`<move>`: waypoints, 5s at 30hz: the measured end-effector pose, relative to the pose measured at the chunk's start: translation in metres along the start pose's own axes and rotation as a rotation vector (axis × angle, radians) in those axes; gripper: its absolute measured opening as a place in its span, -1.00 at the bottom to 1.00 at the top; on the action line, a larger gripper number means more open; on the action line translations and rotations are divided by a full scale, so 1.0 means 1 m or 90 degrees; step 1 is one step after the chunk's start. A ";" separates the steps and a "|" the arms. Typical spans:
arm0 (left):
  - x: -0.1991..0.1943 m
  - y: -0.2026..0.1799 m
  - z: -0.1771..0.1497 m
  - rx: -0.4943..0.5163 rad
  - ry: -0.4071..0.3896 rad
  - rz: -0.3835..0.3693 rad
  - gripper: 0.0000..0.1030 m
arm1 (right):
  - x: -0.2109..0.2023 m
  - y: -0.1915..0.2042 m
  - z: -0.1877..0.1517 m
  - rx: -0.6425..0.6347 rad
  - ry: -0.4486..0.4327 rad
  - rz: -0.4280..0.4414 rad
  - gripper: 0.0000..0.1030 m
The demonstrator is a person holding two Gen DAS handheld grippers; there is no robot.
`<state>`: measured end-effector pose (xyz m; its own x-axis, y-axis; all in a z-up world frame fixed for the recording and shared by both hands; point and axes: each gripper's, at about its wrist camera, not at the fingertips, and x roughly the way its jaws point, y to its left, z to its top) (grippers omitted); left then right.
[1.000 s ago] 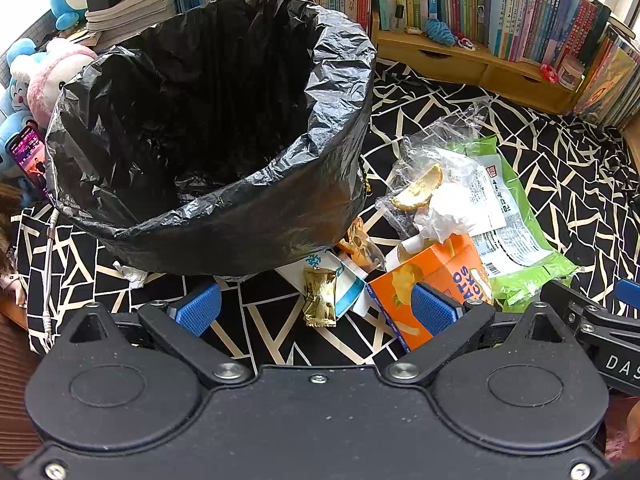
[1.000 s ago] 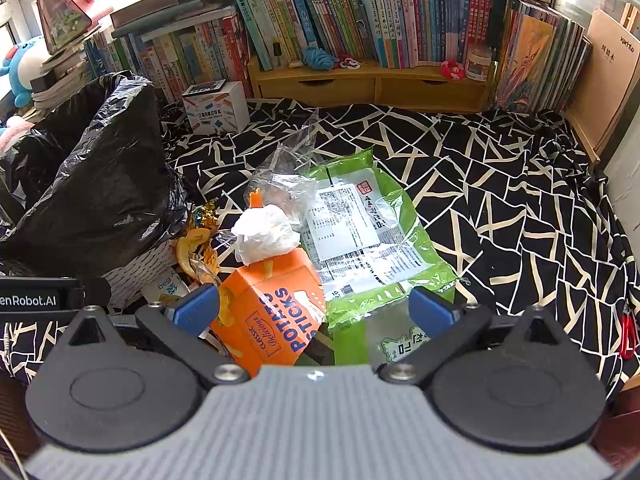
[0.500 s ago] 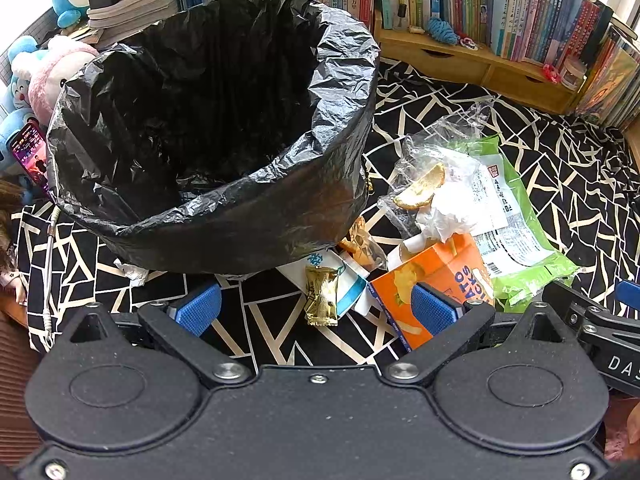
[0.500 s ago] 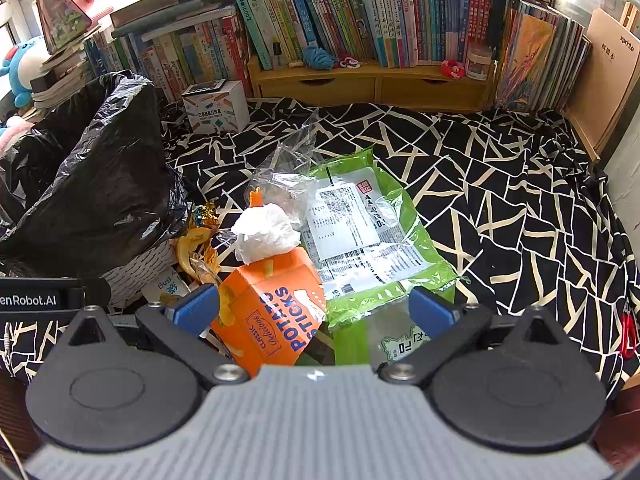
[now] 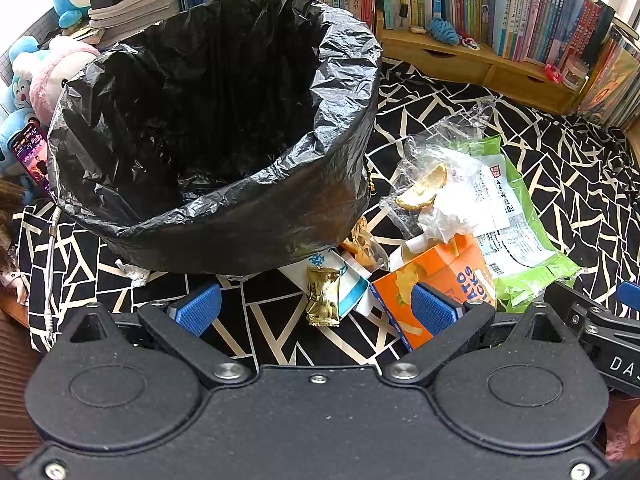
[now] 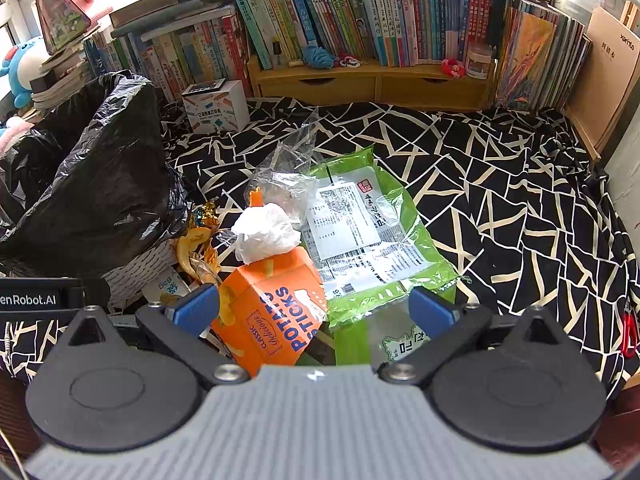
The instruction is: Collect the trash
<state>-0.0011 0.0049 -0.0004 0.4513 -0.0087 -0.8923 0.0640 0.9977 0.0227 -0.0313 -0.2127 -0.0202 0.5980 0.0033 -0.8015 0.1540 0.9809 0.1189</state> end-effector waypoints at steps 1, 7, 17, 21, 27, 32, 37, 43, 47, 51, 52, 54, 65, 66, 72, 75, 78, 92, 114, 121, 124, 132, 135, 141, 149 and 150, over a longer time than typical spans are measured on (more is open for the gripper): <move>0.000 0.000 0.000 0.000 0.000 0.000 0.96 | 0.000 0.000 0.000 0.000 0.000 0.000 1.00; 0.000 0.000 0.000 0.000 0.000 0.000 0.96 | 0.000 0.000 0.000 0.001 0.000 0.000 1.00; 0.000 0.007 -0.002 -0.006 -0.003 0.002 0.96 | 0.002 0.001 -0.004 -0.002 -0.019 -0.018 1.00; -0.003 0.012 -0.001 -0.017 -0.015 0.008 0.96 | 0.002 -0.003 -0.003 -0.010 -0.041 -0.024 1.00; -0.013 0.025 0.002 -0.050 -0.056 0.014 0.97 | 0.018 -0.026 0.000 0.041 -0.005 -0.002 1.00; -0.023 0.048 0.008 -0.094 -0.085 0.015 0.98 | 0.036 -0.049 -0.002 0.107 0.023 -0.001 1.00; -0.028 0.067 0.013 -0.130 -0.097 0.054 0.98 | 0.062 -0.063 -0.004 0.116 0.054 -0.008 1.00; -0.036 0.081 0.011 -0.168 -0.124 0.104 0.98 | 0.100 -0.083 -0.002 0.158 0.076 -0.036 1.00; -0.034 0.094 0.016 -0.212 -0.123 0.136 0.98 | 0.128 -0.095 -0.002 0.156 0.082 -0.064 1.00; -0.030 0.103 0.020 -0.249 -0.129 0.170 0.98 | 0.154 -0.105 -0.005 0.142 0.100 -0.074 1.00; -0.028 0.104 0.020 -0.257 -0.130 0.178 0.98 | 0.158 -0.107 -0.006 0.139 0.107 -0.071 1.00; -0.023 0.107 0.023 -0.276 -0.126 0.191 0.97 | 0.167 -0.109 -0.009 0.134 0.123 -0.061 1.00; 0.010 0.126 0.030 -0.297 -0.081 0.243 0.69 | 0.196 -0.111 -0.027 0.134 0.160 -0.096 1.00; 0.013 0.129 0.029 -0.298 -0.079 0.237 0.62 | 0.198 -0.110 -0.029 0.135 0.167 -0.099 1.00; 0.031 0.140 0.028 -0.321 -0.052 0.160 0.15 | 0.196 -0.100 -0.033 0.097 0.138 -0.117 1.00; 0.035 0.139 0.028 -0.315 -0.047 0.157 0.06 | 0.196 -0.099 -0.036 0.097 0.119 -0.114 1.00; 0.037 0.138 0.029 -0.320 -0.045 0.146 -0.03 | 0.193 -0.098 -0.039 0.097 0.105 -0.118 1.00; 0.043 0.130 0.031 -0.298 -0.032 0.127 -0.25 | 0.178 -0.116 -0.021 0.194 0.100 -0.096 -0.06; 0.041 0.132 0.029 -0.305 -0.037 0.124 -0.33 | 0.039 -0.116 0.079 0.262 -0.154 0.102 -0.74; 0.041 0.131 0.031 -0.298 -0.033 0.130 -0.33 | -0.003 -0.104 0.118 0.241 -0.218 0.158 -0.77; 0.041 0.129 0.032 -0.291 -0.030 0.137 -0.34 | -0.024 -0.091 0.140 0.206 -0.246 0.189 -0.77; 0.042 0.127 0.034 -0.288 -0.028 0.140 -0.34 | -0.070 -0.045 0.198 0.149 -0.293 0.292 -0.77; 0.043 0.127 0.034 -0.283 -0.024 0.144 -0.34 | -0.083 -0.025 0.218 0.143 -0.288 0.353 -0.77; 0.043 0.125 0.036 -0.282 -0.021 0.147 -0.34 | -0.112 0.034 0.253 0.088 -0.263 0.527 -0.77; 0.045 0.122 0.037 -0.273 -0.018 0.158 -0.34 | -0.118 0.099 0.283 0.075 -0.191 0.690 -0.77; 0.045 0.122 0.037 -0.272 -0.018 0.159 -0.34 | -0.113 0.102 0.284 0.077 -0.180 0.694 -0.77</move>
<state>0.0598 0.1240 -0.0208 0.4306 0.2376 -0.8707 -0.4170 0.9079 0.0415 0.1408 -0.1681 0.2491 0.6139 0.7857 -0.0759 -0.4926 0.4565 0.7409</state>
